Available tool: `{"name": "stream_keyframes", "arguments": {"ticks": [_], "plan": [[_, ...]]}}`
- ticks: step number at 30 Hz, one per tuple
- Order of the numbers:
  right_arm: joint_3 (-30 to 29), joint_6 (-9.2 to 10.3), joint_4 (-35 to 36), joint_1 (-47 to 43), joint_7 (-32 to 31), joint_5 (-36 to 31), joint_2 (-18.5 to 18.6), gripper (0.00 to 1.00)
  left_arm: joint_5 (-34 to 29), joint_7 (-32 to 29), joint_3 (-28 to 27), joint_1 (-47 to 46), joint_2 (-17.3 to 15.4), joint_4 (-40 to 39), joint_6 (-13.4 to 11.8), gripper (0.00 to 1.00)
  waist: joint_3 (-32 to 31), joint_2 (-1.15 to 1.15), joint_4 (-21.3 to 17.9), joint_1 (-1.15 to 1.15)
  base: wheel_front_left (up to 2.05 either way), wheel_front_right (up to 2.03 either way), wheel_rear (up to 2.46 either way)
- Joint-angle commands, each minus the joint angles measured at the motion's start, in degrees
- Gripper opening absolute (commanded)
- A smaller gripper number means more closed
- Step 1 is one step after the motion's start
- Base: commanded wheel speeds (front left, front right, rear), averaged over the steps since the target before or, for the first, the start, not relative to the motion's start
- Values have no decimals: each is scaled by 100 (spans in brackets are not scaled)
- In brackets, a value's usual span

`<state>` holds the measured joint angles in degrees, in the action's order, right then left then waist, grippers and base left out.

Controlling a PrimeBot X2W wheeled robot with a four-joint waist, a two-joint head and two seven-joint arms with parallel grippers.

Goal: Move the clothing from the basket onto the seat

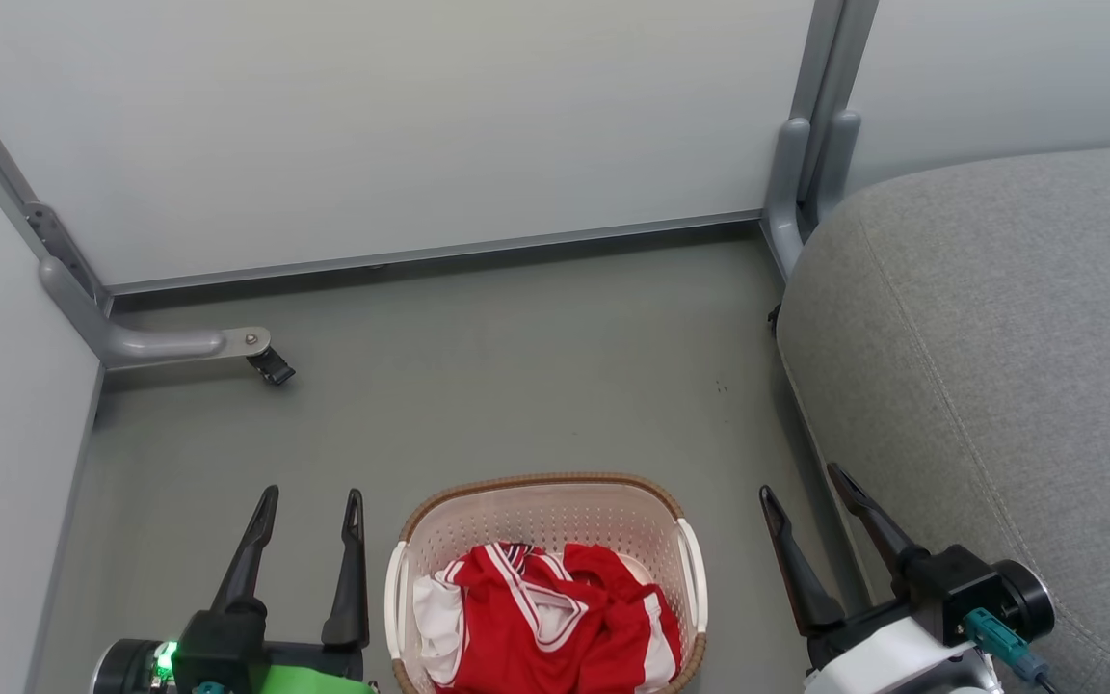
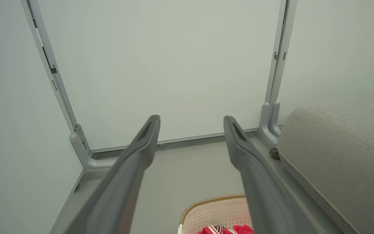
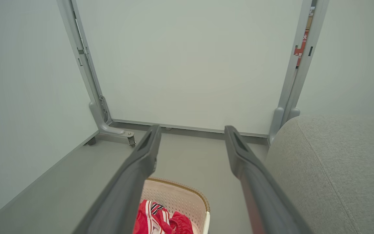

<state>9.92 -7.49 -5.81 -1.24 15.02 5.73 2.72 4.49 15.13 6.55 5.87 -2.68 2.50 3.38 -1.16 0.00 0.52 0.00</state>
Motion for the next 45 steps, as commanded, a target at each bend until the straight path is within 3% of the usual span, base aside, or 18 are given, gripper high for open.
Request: {"name": "stream_keyframes", "arguments": {"ticks": [1, 14, 27, 32, 38, 45], "plan": [[3, 0, 4, -66, 25, 17, 30, 100, 44, 4, 8, 89, -38, 24, 27, 100, -5, 0, -2, 0, 0, 0, 0], [-7, 0, 19, 65, 19, -36, 29, 100, 71, 3, 53, -88, -37, 151, 81, 100, 333, 0, -43, 0, 0, 0, 0], [-301, 1, 295, 902, 19, -384, 28, 100, -18, 4, 441, -1194, -34, 377, 263, 100, 2259, 0, 79, 0, 0, 0, 0], [-364, 1, 402, 1355, 18, -658, 27, 100, -377, 3, 841, -1937, -78, 635, 363, 100, 3107, 0, 194, 0, 0, 0, 0], [-432, 1, 513, 1780, 18, -748, 30, 100, -306, 3, 1376, -2774, -134, 1077, 411, 100, 3815, 0, 197, 0, 0, 0, 0], [-575, 1, 714, 2027, 16, -713, 48, 100, -42, 3, 2831, -3968, -487, 1816, 415, 100, 4571, 0, 160, 0, 0, 0, 0]]}}
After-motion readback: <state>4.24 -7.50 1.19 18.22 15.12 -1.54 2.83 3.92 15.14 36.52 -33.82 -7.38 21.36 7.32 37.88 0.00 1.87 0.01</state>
